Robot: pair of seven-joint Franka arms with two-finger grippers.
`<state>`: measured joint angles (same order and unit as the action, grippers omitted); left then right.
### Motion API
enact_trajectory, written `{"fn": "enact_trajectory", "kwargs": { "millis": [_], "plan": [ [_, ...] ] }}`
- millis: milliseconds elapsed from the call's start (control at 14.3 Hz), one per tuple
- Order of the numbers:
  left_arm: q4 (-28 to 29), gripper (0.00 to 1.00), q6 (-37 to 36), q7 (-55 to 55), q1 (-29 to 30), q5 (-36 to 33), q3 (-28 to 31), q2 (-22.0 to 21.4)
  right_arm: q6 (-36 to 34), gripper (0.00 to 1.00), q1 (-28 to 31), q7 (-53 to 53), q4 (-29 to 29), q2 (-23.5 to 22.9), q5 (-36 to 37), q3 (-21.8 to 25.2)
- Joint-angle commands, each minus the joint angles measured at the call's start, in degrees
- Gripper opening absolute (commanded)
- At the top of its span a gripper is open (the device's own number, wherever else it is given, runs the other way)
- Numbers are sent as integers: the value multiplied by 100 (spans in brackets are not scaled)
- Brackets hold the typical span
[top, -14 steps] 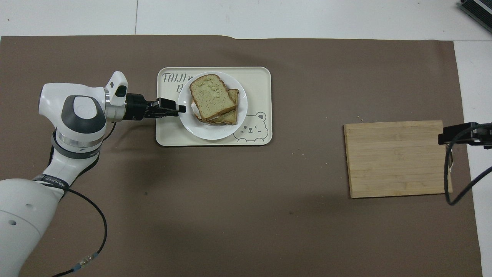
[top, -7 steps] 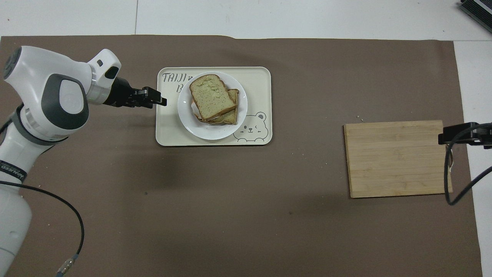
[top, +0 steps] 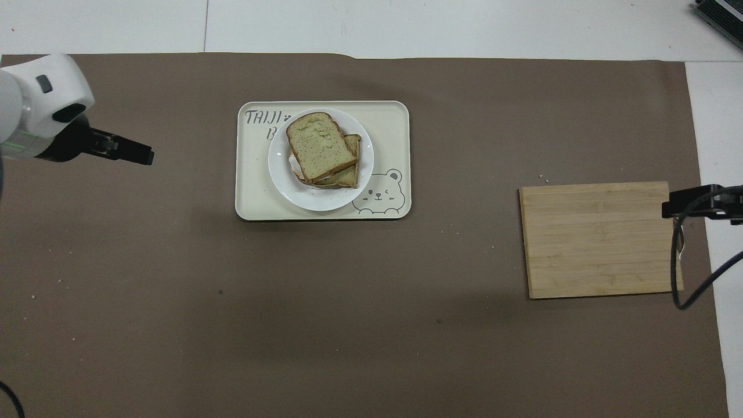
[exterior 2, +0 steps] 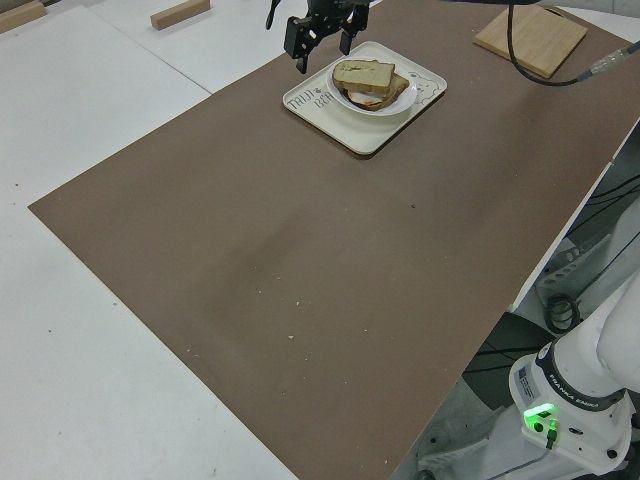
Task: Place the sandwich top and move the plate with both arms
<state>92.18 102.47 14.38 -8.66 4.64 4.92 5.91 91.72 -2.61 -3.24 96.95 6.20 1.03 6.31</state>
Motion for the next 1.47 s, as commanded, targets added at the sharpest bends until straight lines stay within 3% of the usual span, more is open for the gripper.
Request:
{"fn": "enact_trajectory", "kwargs": {
  "millis": [0,210,350,560,1190,1400],
  "plan": [
    [-331,100,-980,12,92,-235,105,-239,-76,100,23,95,52,83,64,-15],
    [-341,100,-1413,12,102,-226,149,-686,-76,100,23,95,52,83,64,-15],
    [-420,100,-1756,-5,102,-235,194,-705,-76,100,23,95,52,83,64,-15],
    [-1333,100,-2406,-172,119,-296,176,-425,-76,100,15,95,52,83,64,-15],
    [-1089,100,-2276,-243,102,-323,176,-617,-76,100,23,95,52,83,64,-15],
    [-729,100,-1916,-243,277,-332,176,-802,-76,100,23,95,52,83,64,-15]
  ]
}}
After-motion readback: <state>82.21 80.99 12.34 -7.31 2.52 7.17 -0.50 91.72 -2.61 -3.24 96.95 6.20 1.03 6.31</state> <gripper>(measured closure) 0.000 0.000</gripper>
